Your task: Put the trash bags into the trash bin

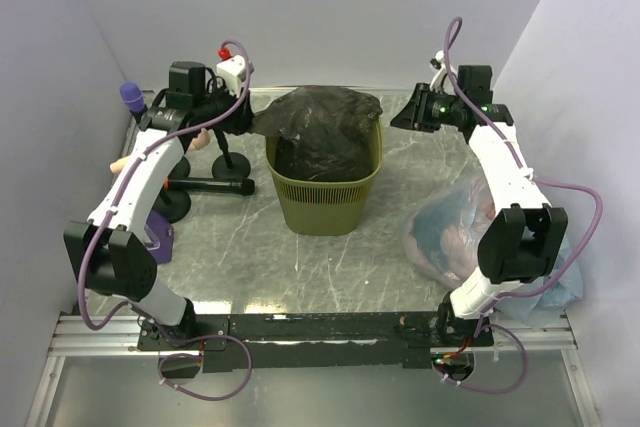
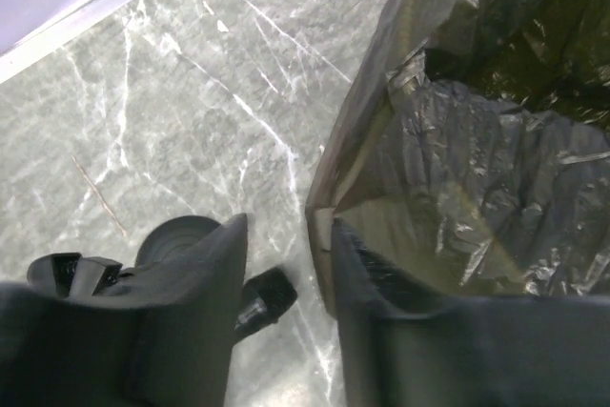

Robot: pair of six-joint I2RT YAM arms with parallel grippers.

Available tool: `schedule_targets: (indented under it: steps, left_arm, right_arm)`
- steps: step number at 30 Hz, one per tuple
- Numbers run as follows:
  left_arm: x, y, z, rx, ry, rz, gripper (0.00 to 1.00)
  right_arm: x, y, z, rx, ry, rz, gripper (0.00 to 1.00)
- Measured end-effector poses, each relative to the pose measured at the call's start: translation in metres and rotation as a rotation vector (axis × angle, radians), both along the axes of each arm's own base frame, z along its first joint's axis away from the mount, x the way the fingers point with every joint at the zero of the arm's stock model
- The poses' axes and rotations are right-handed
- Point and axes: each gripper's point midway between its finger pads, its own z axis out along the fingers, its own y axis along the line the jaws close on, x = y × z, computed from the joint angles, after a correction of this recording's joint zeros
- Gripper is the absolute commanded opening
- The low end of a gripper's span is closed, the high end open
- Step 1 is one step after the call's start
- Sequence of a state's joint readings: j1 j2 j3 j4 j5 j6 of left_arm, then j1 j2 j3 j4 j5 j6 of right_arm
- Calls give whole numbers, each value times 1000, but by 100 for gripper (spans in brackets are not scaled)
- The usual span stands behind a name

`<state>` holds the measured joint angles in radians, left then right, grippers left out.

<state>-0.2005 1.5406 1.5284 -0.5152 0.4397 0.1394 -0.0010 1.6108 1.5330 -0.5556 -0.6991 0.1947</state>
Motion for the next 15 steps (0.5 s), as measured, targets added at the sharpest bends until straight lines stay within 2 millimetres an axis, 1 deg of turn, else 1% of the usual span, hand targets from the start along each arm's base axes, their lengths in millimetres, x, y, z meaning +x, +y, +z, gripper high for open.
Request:
schedule_targets:
  steps: [1, 3, 5, 7, 8, 9, 10, 11, 13, 15]
  left_arm:
    - [1, 2, 1, 18, -3, -5, 61]
    - [0, 8, 3, 60, -15, -16, 74]
    - [-6, 19, 4, 111, -33, -33, 80]
    - [-14, 33, 10, 157, -70, -42, 82]
    - [-20, 40, 14, 181, -92, -48, 83]
    - [-26, 46, 18, 203, -114, -52, 83]
    - [-34, 54, 28, 233, -150, -56, 83]
    - [-38, 59, 36, 249, -182, -57, 83]
    - [-47, 67, 55, 281, -254, -62, 84]
    - [-54, 70, 67, 298, -305, -81, 84]
  right_arm:
    - [1, -2, 4, -6, -12, 2, 43]
    - [6, -13, 17, -13, -54, -5, 56]
    - [10, -26, 37, -1, -125, 14, 61]
    - [11, -37, 58, -9, -220, 59, 67]
    - [9, -39, 66, -15, -261, 82, 68]
    - [6, -37, 75, -24, -315, 119, 69]
    - [0, -32, 85, -31, -369, 167, 69]
    - [-5, -26, 91, -37, -406, 202, 70]
    - [-18, -9, 106, -56, -504, 297, 70]
    - [-26, 8, 116, -74, -576, 372, 71]
